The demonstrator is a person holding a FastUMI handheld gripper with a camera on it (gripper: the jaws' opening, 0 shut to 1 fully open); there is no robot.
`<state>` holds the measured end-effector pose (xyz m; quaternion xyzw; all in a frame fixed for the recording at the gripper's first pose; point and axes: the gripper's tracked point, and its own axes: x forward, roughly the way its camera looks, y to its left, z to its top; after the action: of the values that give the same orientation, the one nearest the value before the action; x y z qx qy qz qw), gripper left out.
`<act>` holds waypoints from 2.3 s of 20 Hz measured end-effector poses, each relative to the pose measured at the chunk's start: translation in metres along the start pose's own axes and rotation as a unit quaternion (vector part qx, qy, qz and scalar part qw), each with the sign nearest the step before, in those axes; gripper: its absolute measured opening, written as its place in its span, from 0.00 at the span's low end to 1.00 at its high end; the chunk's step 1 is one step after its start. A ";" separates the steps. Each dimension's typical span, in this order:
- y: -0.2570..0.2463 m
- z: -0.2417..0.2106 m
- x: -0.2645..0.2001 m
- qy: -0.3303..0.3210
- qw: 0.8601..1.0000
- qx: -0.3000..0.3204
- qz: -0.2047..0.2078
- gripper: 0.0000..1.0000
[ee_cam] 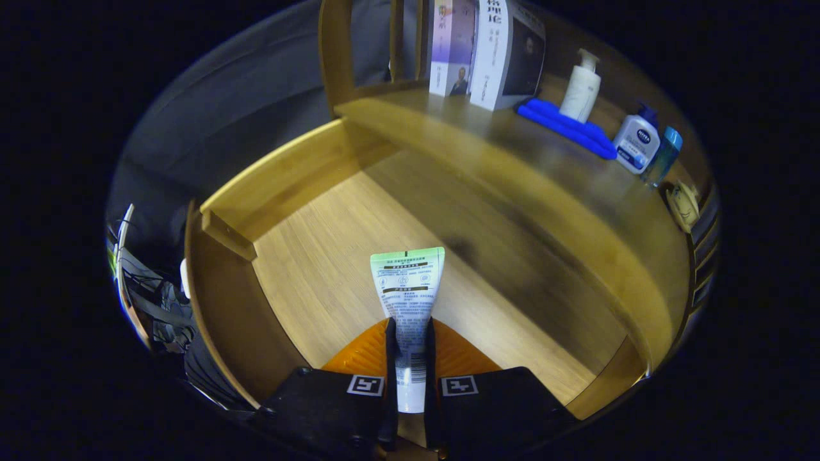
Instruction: Pull open the drawer, take out the items inside it, and place them on the countertop above the cabinet.
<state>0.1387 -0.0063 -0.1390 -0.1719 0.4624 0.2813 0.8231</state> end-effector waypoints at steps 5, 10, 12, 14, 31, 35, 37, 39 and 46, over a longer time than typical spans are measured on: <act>0.008 0.031 -0.035 -0.067 0.998 -0.006 0.002 0.18; -0.006 0.070 -0.062 -0.136 0.990 0.035 -0.023 0.18; -0.018 0.085 -0.070 -0.157 0.985 0.069 -0.029 0.18; -0.031 0.099 -0.075 -0.177 0.977 0.112 -0.033 0.18; -0.139 0.141 -0.033 -0.220 0.896 0.369 -0.114 0.26; -0.155 0.138 -0.034 -0.228 0.890 0.356 -0.171 0.31; -0.155 0.146 -0.045 -0.258 0.883 0.347 -0.180 0.39; -0.151 0.152 -0.066 -0.288 0.878 0.330 -0.193 0.66; -0.087 0.130 -0.122 -0.358 0.875 0.242 -0.217 0.98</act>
<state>0.2289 -0.0409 0.0347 0.0496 0.1407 0.0174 0.9887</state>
